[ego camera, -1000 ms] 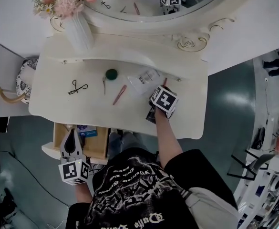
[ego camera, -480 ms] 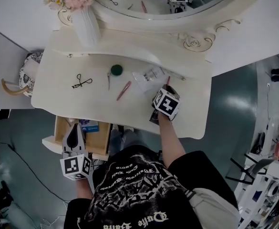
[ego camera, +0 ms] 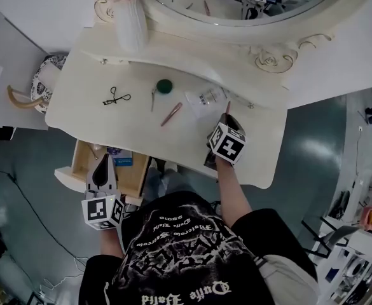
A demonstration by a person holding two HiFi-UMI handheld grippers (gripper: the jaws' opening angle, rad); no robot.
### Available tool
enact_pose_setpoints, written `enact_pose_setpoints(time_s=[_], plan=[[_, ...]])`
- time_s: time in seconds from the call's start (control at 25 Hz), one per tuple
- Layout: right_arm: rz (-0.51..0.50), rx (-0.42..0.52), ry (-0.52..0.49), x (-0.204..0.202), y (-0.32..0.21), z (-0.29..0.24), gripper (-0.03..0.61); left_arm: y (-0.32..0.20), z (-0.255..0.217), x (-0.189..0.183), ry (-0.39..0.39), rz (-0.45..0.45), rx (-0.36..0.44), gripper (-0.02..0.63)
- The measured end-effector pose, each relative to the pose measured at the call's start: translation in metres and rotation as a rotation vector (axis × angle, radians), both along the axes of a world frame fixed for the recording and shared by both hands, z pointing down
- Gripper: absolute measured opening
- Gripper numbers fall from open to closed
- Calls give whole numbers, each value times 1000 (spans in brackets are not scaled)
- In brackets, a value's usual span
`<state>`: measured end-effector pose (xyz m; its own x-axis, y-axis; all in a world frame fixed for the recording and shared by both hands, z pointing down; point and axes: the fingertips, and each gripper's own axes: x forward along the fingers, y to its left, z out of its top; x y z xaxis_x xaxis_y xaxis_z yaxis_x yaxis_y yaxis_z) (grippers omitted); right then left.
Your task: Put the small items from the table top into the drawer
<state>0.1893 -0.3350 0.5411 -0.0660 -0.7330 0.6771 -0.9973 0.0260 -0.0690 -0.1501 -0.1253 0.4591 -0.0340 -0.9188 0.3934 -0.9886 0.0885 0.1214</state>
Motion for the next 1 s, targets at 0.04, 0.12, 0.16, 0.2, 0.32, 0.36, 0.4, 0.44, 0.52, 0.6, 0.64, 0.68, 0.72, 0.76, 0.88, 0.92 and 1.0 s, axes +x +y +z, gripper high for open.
enact_pose_setpoints(time_s=[0.04,0.12,0.16,0.2,0.32,0.36,0.4,0.44,0.52,0.6,0.64,0.68,0.72,0.76,0.88,0.92,1.0], plan=[[-12,1,0,-1,1,-1,51,1,0,1,2,-6,2,18],[-53,7,5,-5,2,-5,51,1,-1,2,4,-17,4,18],[-80,11,11,-7,3,-8,51,1,-1,2,4,-22,4,18],[-108,16,16,-9,5,-11,51,1,0,3,4,-27,3,18],[-173,32,7,-18,9,-19,51,1,1,4,3,-42,0,18],[-191,39,-2,-23,10,-22,51,1,2,5,3,-44,-1,18],[-213,44,-14,-29,11,-25,51,0,2,6,3,-45,-2,17],[-243,49,-23,-37,13,-27,51,0,3,7,3,-48,-4,18],[-323,59,-34,-57,19,-31,51,2,5,8,1,-58,-11,18],[-409,71,-42,-77,27,-34,51,3,7,9,-1,-66,-19,18],[-449,78,-44,-86,31,-36,51,3,9,9,-2,-68,-20,18],[-487,85,-45,-95,35,-38,51,3,10,9,-1,-69,-20,17],[-523,91,-47,-103,40,-41,51,2,10,8,-1,-71,-19,18],[-557,96,-50,-111,45,-43,51,2,10,7,-2,-73,-18,18],[-656,98,-63,-136,61,-45,51,8,12,4,-8,-95,-20,17],[-690,96,-70,-144,66,-45,51,11,12,3,-7,-110,-22,18],[-754,93,-82,-160,76,-46,51,17,13,0,-4,-136,-22,18]])
